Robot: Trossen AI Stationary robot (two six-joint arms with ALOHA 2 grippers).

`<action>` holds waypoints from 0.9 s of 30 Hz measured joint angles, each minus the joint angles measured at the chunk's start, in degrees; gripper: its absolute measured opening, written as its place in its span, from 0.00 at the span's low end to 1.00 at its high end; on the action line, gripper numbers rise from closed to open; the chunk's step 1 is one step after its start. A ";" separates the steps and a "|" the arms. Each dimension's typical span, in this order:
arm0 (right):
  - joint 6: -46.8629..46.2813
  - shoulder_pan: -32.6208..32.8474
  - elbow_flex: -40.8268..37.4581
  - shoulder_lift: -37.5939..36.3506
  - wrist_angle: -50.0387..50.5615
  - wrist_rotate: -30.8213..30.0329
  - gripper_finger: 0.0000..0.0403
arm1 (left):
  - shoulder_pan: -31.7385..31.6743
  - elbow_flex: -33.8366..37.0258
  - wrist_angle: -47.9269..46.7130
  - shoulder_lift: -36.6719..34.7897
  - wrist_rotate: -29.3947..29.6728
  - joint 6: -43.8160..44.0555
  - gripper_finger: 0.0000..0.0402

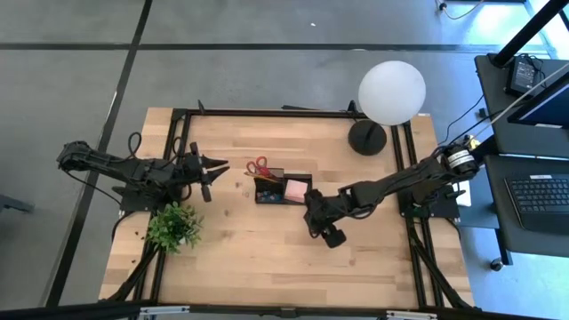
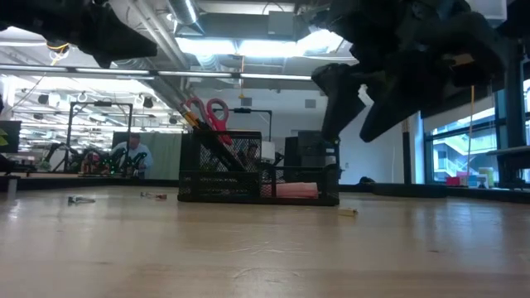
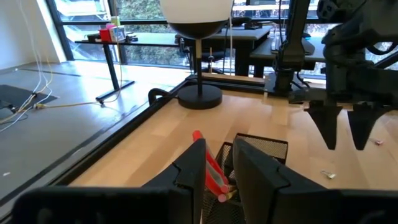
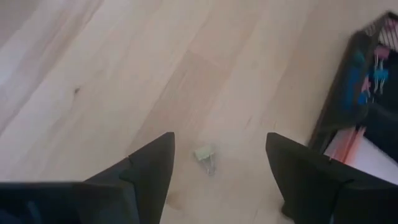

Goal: Pick and place office supplies into organizer
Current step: Put the light green binder clip into the black desk organizer

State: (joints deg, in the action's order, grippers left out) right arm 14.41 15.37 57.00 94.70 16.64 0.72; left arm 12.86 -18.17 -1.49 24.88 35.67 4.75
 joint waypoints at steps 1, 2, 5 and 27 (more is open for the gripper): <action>0.95 -0.02 0.02 0.36 -0.33 0.01 0.64 | 0.00 0.00 0.00 0.00 0.36 0.00 0.19; 1.34 -0.02 0.02 0.73 -0.23 -0.03 0.64 | 0.00 0.00 0.00 0.00 0.65 0.00 0.19; 3.33 -0.02 0.02 2.76 -0.97 -0.01 0.64 | 0.00 0.00 0.00 0.00 0.91 0.00 0.19; 7.76 -2.14 0.11 11.58 -3.82 2.82 0.58 | -0.02 0.00 -0.46 0.00 1.04 0.46 0.18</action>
State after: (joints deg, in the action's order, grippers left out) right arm 22.17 13.23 57.10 106.28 12.82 3.54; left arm 12.85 -18.17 -1.96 24.88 36.71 5.21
